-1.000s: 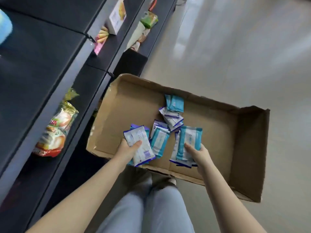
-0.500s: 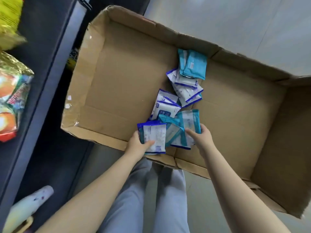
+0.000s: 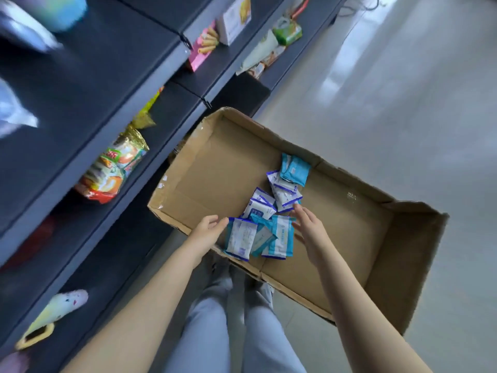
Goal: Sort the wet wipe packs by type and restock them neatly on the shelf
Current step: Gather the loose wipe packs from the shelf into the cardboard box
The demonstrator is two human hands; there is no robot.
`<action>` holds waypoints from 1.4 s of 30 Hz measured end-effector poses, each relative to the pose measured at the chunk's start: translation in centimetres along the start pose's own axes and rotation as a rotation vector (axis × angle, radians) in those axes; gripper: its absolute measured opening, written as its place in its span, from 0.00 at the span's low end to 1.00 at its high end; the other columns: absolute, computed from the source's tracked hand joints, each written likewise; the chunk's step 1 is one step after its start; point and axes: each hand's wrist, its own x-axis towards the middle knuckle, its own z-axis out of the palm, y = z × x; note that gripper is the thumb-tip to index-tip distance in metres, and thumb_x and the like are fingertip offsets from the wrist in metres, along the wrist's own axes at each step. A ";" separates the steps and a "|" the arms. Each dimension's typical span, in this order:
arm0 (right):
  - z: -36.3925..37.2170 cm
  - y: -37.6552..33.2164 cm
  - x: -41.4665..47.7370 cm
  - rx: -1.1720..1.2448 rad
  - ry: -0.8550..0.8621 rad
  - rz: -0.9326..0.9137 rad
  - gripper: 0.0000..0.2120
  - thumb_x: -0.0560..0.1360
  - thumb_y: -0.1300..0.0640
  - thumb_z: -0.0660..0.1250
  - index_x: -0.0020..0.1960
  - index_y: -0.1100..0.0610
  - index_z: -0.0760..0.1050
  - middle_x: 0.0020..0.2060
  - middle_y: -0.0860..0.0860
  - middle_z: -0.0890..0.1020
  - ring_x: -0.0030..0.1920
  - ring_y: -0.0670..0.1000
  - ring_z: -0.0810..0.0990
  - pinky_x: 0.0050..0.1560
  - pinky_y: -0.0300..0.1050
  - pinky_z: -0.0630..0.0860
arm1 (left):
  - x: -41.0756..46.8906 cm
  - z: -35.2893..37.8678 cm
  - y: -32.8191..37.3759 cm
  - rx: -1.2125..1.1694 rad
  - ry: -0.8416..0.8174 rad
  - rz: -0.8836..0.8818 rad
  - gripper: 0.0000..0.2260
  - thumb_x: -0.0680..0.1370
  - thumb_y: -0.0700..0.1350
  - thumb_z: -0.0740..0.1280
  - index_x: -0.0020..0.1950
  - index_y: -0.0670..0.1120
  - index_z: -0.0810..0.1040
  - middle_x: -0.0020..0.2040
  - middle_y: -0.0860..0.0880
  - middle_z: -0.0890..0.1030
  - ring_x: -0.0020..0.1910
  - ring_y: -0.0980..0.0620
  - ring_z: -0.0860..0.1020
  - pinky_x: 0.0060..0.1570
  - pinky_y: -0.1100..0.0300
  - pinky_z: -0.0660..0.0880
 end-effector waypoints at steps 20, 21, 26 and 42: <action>26.0 -19.9 -36.4 -0.266 -0.482 -0.961 0.17 0.79 0.41 0.63 0.66 0.44 0.75 0.63 0.42 0.79 0.64 0.44 0.75 0.60 0.41 0.69 | -38.1 -35.4 -6.5 -0.627 0.751 0.779 0.07 0.79 0.60 0.64 0.57 0.67 0.76 0.65 0.55 0.77 0.62 0.55 0.77 0.63 0.54 0.73; 28.5 -19.6 -37.6 -0.258 -0.496 -0.971 0.17 0.79 0.42 0.63 0.65 0.45 0.76 0.62 0.43 0.79 0.65 0.44 0.75 0.60 0.41 0.69 | -39.5 -37.3 -8.1 -0.629 0.778 0.776 0.08 0.77 0.64 0.64 0.55 0.69 0.76 0.65 0.55 0.78 0.62 0.54 0.77 0.64 0.53 0.73; 40.4 -16.3 -43.8 -0.284 -0.641 -1.059 0.14 0.81 0.46 0.63 0.64 0.46 0.77 0.60 0.42 0.80 0.61 0.40 0.76 0.52 0.33 0.71 | -44.5 -45.9 -17.0 -0.609 0.956 0.777 0.08 0.79 0.59 0.64 0.57 0.65 0.76 0.64 0.58 0.78 0.62 0.59 0.76 0.66 0.53 0.71; 64.0 -13.8 -47.2 -0.812 -0.860 -1.114 0.21 0.80 0.41 0.61 0.68 0.49 0.75 0.58 0.39 0.80 0.57 0.38 0.76 0.55 0.34 0.69 | -45.8 -63.4 -30.4 -0.532 1.278 0.494 0.09 0.82 0.55 0.60 0.61 0.63 0.75 0.65 0.60 0.75 0.65 0.61 0.72 0.60 0.63 0.70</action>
